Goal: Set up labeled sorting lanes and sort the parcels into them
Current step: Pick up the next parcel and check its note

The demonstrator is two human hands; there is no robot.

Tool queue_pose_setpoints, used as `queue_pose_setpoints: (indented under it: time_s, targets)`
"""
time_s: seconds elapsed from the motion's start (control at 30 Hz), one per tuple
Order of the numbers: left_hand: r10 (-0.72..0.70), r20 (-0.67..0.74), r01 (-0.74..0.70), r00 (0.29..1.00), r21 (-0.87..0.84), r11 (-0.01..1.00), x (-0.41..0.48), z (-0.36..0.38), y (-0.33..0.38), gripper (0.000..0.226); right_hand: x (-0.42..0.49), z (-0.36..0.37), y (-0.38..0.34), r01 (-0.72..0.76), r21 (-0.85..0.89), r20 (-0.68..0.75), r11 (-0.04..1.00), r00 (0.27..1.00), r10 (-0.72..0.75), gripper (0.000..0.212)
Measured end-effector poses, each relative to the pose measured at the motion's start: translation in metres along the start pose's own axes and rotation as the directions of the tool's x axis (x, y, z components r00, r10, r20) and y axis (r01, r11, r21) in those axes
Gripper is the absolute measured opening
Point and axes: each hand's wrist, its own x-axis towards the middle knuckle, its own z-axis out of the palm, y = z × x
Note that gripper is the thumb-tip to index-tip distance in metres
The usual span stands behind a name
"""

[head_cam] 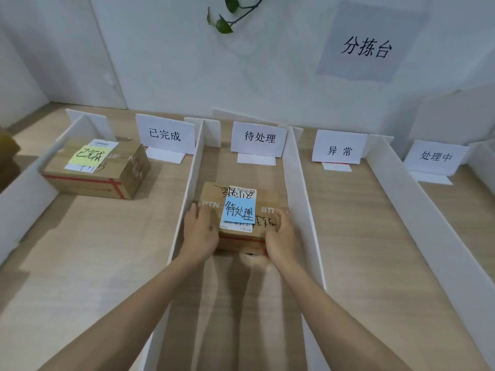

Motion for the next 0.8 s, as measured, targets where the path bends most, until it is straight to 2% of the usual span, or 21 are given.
queue_pose_setpoints:
  time_s: [0.07, 0.17, 0.23, 0.3, 0.37, 0.47, 0.8]
  targets:
    - [0.168, -0.022, -0.162, 0.986, 0.153, 0.975, -0.017, 0.003, 0.003, 0.055, -0.017, 0.001, 0.007, 0.099, -0.187, -0.079, 0.977, 0.99, -0.116, 0.05]
    - [0.205, 0.114, -0.233, 0.972, 0.379, 0.896, -0.043, 0.004, 0.004, 0.067, -0.045, 0.005, 0.021, 0.27, -0.51, -0.065, 0.816, 0.935, -0.35, 0.055]
    - [0.163, 0.2, -0.245, 0.966, 0.513, 0.822, -0.051, 0.003, 0.001, 0.067, -0.053, 0.008, 0.029, 0.307, -0.649, 0.051, 0.696, 0.93, -0.363, 0.059]
    - [0.131, 0.243, -0.254, 0.961, 0.591, 0.766, -0.051, 0.002, -0.004, 0.066, -0.052, 0.01, 0.032, 0.315, -0.737, 0.165, 0.598, 0.942, -0.293, 0.065]
    - [0.124, 0.249, -0.257, 0.961, 0.623, 0.739, -0.046, 0.001, -0.009, 0.068, -0.047, 0.01, 0.03, 0.352, -0.778, 0.239, 0.52, 0.932, -0.273, 0.069]
    - [0.116, 0.25, -0.252, 0.961, 0.63, 0.734, -0.033, 0.001, -0.008, 0.069, -0.03, 0.01, 0.021, 0.385, -0.794, 0.292, 0.47, 0.92, -0.261, 0.076]
    - [0.036, 0.319, -0.252, 0.947, 0.668, 0.701, 0.029, -0.003, -0.001, 0.068, 0.022, 0.019, -0.013, 0.404, -0.796, 0.372, 0.451, 0.914, -0.161, 0.077]
